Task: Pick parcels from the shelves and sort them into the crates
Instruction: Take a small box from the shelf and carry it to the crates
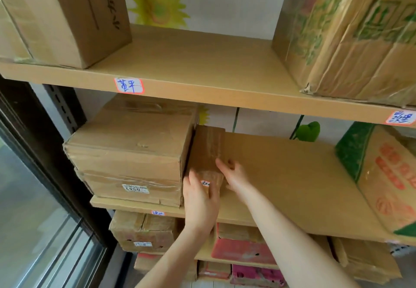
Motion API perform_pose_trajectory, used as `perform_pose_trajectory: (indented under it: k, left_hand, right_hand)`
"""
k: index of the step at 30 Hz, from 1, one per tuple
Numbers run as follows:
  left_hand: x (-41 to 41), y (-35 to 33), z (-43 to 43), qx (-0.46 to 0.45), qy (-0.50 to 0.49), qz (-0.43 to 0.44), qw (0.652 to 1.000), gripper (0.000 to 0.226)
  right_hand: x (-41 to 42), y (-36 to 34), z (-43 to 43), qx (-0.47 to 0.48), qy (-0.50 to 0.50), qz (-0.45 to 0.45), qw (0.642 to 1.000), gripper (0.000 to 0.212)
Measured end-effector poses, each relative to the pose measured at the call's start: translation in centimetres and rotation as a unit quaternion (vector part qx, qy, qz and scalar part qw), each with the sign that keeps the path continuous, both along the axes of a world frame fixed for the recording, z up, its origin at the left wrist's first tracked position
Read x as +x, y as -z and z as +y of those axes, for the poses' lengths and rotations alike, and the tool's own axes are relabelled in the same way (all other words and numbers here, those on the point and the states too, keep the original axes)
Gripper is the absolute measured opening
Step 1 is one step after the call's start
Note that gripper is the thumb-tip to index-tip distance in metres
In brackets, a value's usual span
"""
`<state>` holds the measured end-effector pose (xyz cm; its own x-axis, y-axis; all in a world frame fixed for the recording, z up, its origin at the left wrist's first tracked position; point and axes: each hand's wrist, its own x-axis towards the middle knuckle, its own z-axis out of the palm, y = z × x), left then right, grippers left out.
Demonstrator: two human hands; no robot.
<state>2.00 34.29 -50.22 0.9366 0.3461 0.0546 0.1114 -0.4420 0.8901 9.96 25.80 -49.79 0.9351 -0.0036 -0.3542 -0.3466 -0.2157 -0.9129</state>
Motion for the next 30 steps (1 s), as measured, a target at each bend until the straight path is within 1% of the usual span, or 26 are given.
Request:
perform_pose_trajectory:
  k: [2, 4, 7, 8, 11, 12, 14, 17, 18, 19, 21, 22, 23, 24, 25, 26, 28, 29, 30]
  left_hand:
    - [0.4, -0.3, -0.3, -0.04, -0.028, -0.029, 0.998, 0.053]
    - [1.1, -0.4, -0.5, -0.075, -0.054, -0.04, 0.995, 0.049]
    - [2.7, 0.4, -0.6, -0.078, -0.079, 0.013, 0.994, 0.043]
    - [3.2, 0.5, -0.6, -0.078, -0.074, 0.03, 0.994, 0.04]
    - [4.0, 0.5, -0.6, -0.066, -0.032, 0.048, 0.996, 0.037]
    - [3.9, 0.2, -0.6, -0.066, -0.025, 0.044, 0.997, 0.037]
    - [3.3, -0.1, -0.9, -0.052, -0.014, 0.002, 0.999, 0.032]
    - [2.0, -0.6, -1.4, -0.047, 0.024, -0.068, 0.996, 0.011]
    - [1.3, -1.0, -1.5, -0.056, 0.045, -0.069, 0.995, 0.012]
    - [0.7, -1.2, -1.4, -0.068, 0.066, -0.07, 0.993, 0.016]
    - [-1.1, -1.8, -1.0, -0.057, 0.078, -0.055, 0.994, 0.012]
    - [-2.2, -2.1, -0.6, -0.033, 0.076, -0.053, 0.995, 0.027]
    - [-3.1, -2.1, -0.2, -0.009, 0.082, -0.064, 0.995, 0.043]
    - [-4.0, -2.2, 0.4, 0.008, 0.092, -0.076, 0.993, 0.053]
    - [-5.1, -2.4, 0.9, 0.012, 0.108, -0.094, 0.99, 0.058]
    - [-6.1, -2.7, 1.5, -0.011, 0.122, -0.113, 0.986, 0.057]
    - [-8.0, -3.4, 3.0, -0.117, 0.118, -0.138, 0.976, 0.042]
    - [-8.8, -3.9, 3.8, -0.163, 0.102, -0.138, 0.972, 0.035]
    - [-9.3, -4.1, 4.8, -0.19, 0.083, -0.124, 0.97, 0.032]
  right_hand:
    - [0.2, 0.4, -1.2, 0.084, -0.005, 0.026, 0.996, 0.068]
    - [0.5, 0.6, -3.0, 0.143, 0.008, 0.022, 0.989, 0.06]
    - [0.5, 1.0, -5.0, 0.217, 0.043, 0.029, 0.975, 0.053]
    - [0.3, 1.2, -5.4, 0.234, 0.049, 0.031, 0.97, 0.053]
    - [-0.8, 1.4, -6.0, 0.259, 0.061, 0.011, 0.964, 0.053]
    - [-1.2, 1.4, -6.3, 0.268, 0.068, 0.006, 0.961, 0.052]
    - [-1.9, 1.1, -7.0, 0.29, 0.095, 0.001, 0.952, 0.048]
    - [-3.6, 0.5, -7.7, 0.315, 0.126, 0.004, 0.941, 0.036]
    - [-4.3, 0.3, -7.7, 0.314, 0.119, 0.007, 0.942, 0.037]
    - [-5.2, 0.0, -7.6, 0.305, 0.107, 0.015, 0.946, 0.046]
    - [-7.1, -0.3, -7.2, 0.226, 0.071, 0.044, 0.971, 0.079]
    - [-8.1, -0.3, -6.8, 0.166, 0.051, 0.062, 0.983, 0.092]
    - [-9.1, -0.6, -6.3, 0.119, 0.041, 0.072, 0.989, 0.099]
    - [-10.1, -0.6, -5.9, 0.104, 0.042, 0.071, 0.991, 0.101]
    - [-11.0, -0.7, -5.5, 0.123, 0.051, 0.066, 0.989, 0.1]
    - [-12.0, -0.5, -5.2, 0.175, 0.061, 0.057, 0.981, 0.089]
    - [-14.0, -0.2, -4.4, 0.312, 0.088, 0.052, 0.945, 0.063]
    - [-15.1, -0.3, -4.0, 0.371, 0.092, 0.06, 0.922, 0.059]
    - [-16.1, -0.2, -3.6, 0.425, 0.088, 0.07, 0.898, 0.06]
